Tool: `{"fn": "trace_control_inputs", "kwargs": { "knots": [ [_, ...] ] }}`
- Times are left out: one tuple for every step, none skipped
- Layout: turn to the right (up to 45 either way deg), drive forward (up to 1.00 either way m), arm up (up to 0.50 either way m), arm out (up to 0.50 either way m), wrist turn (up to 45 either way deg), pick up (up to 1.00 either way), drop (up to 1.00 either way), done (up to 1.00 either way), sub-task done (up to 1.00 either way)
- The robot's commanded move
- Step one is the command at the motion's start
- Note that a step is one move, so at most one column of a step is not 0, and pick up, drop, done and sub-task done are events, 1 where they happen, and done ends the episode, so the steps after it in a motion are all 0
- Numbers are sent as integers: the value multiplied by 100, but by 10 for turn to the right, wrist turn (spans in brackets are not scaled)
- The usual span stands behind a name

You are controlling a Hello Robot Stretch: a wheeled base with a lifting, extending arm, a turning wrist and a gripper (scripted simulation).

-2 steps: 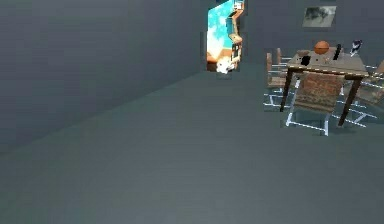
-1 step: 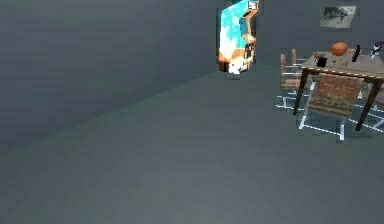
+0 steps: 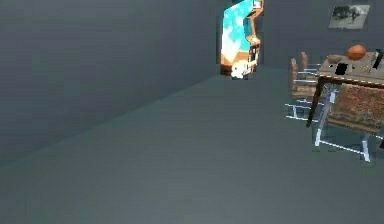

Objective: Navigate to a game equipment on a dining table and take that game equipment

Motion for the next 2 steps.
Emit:
{"fn": "trace_control_inputs", "kwargs": {
  "knots": [
    [210,0,0,0,0,0,0,0,0],
    [0,10,0,0,0,0,0,0,0]
  ]
}}
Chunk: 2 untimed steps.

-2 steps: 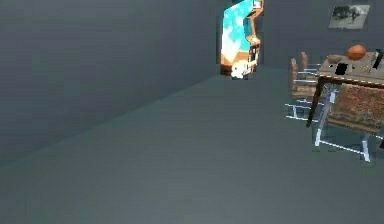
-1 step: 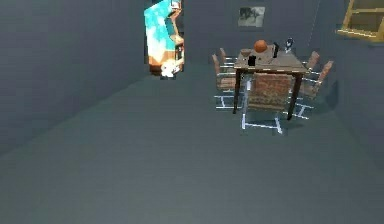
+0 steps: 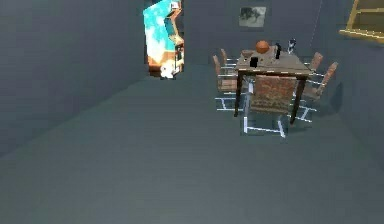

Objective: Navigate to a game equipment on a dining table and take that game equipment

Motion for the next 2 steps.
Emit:
{"fn": "trace_control_inputs", "kwargs": {
  "knots": [
    [150,0,0,0,0,0,0,0,0],
    [0,60,0,0,0,0,0,0,0]
  ]
}}
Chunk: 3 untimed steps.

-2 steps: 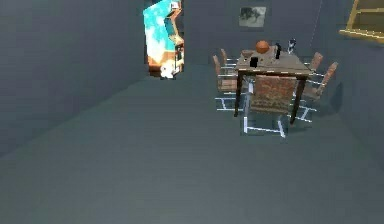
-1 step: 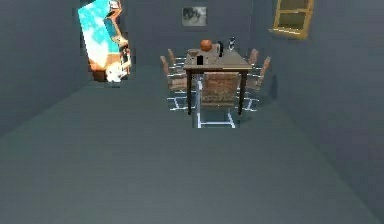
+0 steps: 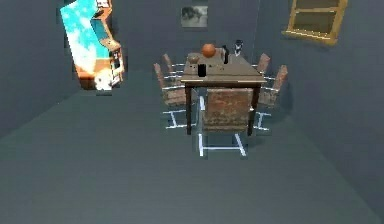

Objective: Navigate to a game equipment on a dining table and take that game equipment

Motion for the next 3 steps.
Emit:
{"fn": "trace_control_inputs", "kwargs": {
  "knots": [
    [180,0,0,0,0,0,0,0,0],
    [0,100,0,0,0,0,0,0,0],
    [30,0,0,0,0,0,0,0,0]
  ]
}}
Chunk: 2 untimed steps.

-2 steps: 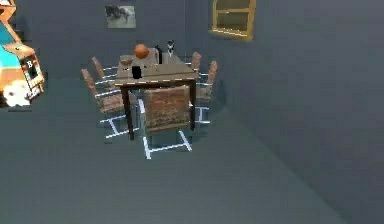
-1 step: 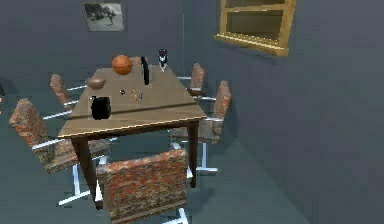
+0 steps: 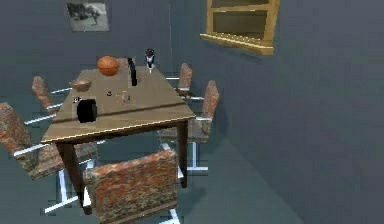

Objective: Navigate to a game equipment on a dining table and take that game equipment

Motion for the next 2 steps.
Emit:
{"fn": "trace_control_inputs", "kwargs": {
  "knots": [
    [0,30,0,0,0,0,0,0,0],
    [-450,0,0,0,0,0,0,0,0]
  ]
}}
